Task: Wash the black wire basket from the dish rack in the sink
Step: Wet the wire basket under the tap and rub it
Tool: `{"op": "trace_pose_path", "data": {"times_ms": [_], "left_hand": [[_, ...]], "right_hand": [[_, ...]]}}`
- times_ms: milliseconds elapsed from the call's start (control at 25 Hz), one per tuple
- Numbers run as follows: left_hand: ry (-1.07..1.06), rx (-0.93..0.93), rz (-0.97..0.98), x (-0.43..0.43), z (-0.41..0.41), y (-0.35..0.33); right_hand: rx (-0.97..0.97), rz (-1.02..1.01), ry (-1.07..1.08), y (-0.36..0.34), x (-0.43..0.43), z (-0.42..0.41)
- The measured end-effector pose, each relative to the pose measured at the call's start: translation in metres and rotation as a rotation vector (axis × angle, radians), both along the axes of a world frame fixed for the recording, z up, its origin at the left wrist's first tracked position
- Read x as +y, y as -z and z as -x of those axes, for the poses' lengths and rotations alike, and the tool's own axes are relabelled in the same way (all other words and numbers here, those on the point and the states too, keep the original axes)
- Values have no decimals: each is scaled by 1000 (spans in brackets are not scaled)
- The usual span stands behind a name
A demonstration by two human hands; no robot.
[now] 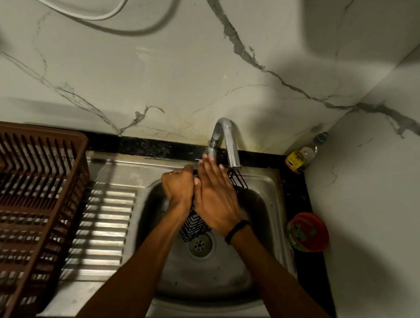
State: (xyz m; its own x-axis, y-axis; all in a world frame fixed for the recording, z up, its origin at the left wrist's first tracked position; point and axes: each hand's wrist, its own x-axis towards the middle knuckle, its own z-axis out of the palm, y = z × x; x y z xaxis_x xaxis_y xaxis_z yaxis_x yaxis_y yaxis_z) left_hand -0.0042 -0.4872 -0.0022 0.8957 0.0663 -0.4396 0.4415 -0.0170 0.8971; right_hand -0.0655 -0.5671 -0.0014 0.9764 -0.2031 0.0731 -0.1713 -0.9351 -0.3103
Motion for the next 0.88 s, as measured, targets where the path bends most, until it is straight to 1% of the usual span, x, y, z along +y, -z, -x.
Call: {"op": "trace_pose_path", "data": {"times_ms": [40, 80, 160, 200, 240, 280, 320, 360, 400, 440, 480, 560, 600, 640, 680, 720, 760, 800, 840, 880], "left_hand": [[-1, -7, -16, -1, 0, -2], [-14, -23, -24, -4, 0, -4], [24, -37, -83, -9, 3, -8], [37, -51, -125, -12, 2, -6], [44, -65, -149, -12, 1, -2], [42, -71, -134, -12, 1, 0], [44, -59, -99, -9, 3, -2], [58, -44, -80, -8, 4, -3], [90, -29, -87, -7, 5, -3], [112, -26, -93, -7, 6, -2], [116, -28, -98, -9, 5, 0], [109, -67, -113, -11, 2, 3], [128, -52, -98, -12, 2, 3], [142, -24, -71, -12, 4, 0], [128, -5, -56, -12, 5, -1], [102, -18, -72, -10, 5, -1], [87, -41, -95, -10, 5, 0], [99, -57, -106, -9, 4, 2], [123, -45, -85, -8, 4, 4], [147, -10, -41, -6, 5, 4]], "right_hand": [[-6, 13, -44, 1, -6, 1], [11, -27, 12, 1, -15, -1], [43, -118, 167, 1, -21, 0], [29, -111, 142, 1, -16, 3], [17, -89, 49, 2, -11, 8], [6, -66, -69, 3, -10, 13], [2, -65, -120, 6, -17, 14], [7, -92, -56, 7, -28, 11], [17, -114, 54, 7, -35, 10], [32, -103, 106, 7, -36, 10], [9, -75, 67, 6, -32, 12], [-4, -21, -150, 5, -18, 20], [-21, -20, -187, 6, -20, 20], [-26, -49, -120, 7, -27, 17], [-36, -107, -2, 7, -31, 14], [-24, -124, 76, 7, -31, 12], [-20, -110, 71, 5, -27, 13], [-13, -79, -7, 4, -20, 17], [-20, -40, -111, 7, -14, 21], [-27, -26, -160, 9, -15, 23]]}}
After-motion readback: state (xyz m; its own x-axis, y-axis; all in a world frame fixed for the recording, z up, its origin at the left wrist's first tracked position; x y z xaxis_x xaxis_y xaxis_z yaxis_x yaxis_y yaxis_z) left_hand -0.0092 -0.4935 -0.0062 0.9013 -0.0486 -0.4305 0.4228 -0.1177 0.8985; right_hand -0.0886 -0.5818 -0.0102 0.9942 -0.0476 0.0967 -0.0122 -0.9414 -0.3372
